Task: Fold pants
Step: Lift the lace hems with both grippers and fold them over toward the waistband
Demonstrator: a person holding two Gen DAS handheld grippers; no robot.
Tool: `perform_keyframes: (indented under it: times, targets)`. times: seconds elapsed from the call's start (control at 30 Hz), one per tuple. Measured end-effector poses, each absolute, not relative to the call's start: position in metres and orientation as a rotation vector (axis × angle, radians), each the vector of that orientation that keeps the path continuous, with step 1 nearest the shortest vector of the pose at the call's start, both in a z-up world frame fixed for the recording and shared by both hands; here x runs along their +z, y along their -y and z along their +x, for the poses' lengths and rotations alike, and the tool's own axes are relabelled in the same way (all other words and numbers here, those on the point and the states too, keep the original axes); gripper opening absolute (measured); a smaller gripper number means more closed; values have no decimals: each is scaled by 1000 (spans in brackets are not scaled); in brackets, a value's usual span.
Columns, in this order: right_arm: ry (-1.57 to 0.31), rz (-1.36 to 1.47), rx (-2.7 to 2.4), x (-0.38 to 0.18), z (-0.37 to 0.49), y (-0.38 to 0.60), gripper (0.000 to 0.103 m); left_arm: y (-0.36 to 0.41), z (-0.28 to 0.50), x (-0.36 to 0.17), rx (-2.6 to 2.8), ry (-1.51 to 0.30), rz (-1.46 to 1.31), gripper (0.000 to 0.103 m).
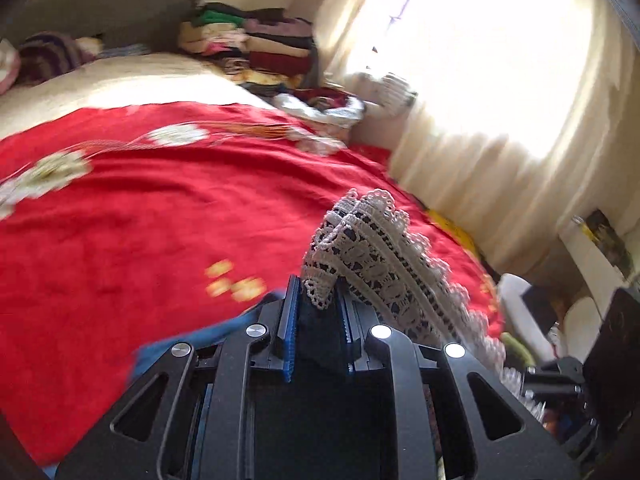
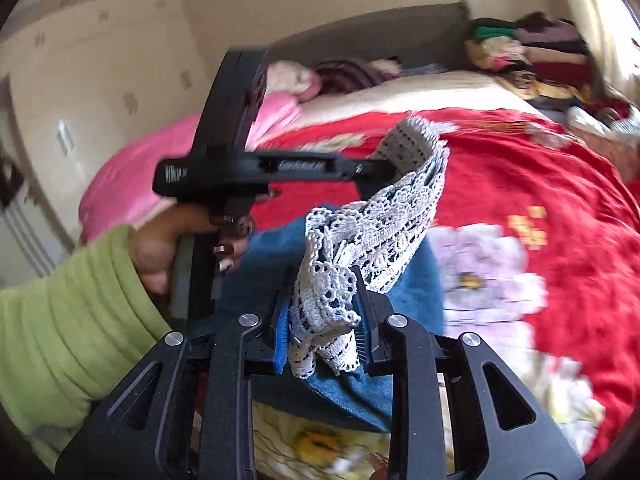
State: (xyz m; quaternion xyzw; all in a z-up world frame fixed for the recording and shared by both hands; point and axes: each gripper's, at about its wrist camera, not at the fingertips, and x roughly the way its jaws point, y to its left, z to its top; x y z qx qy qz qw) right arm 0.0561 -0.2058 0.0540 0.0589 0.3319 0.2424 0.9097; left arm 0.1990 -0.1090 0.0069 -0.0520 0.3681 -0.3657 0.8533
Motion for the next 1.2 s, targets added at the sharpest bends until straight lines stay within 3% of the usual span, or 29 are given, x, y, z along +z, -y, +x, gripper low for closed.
perform_keyframes:
  times: [0.07,0.1,0.13,0.3,0.33,0.4,0.53,1.0,1.1,1.17,1.2]
  targets:
    - [-720,47,530,42,57,177,18,83,196,4,-687,-778,-140,38]
    - [-730,-9,550,35,55,160,18,61,192,2,-622,-784,-185,58]
    - [-735,-45,558,30,52,150,18,47,190,1,-589,-786,-218,66]
    - [-747,-210,605,8,33,112,21,-25,173,-15,-475,-825,-433,74]
    - [-733,-224,604,9,28,112,32,-31,171,-19,-472,-835,-449,75]
    - [-707,-214,598,14,21,119,44,-38,169,-28,-483,-861,-487,75]
    - [-645,-232,563,27,1,137,52,-28,166,-30,-530,-883,-492,79]
    - [-663,-499,541,5,-3,100,50,23,188,-51,-552,-1029,-495,79]
    - [-717,-435,591,-1,4,102,20,30,199,-51,-515,-1031,-487,78]
    - [-733,-393,612,1,5,106,13,35,204,-48,-491,-1021,-463,62]
    - [-738,-367,620,2,6,109,11,38,206,-47,-487,-1017,-454,36]
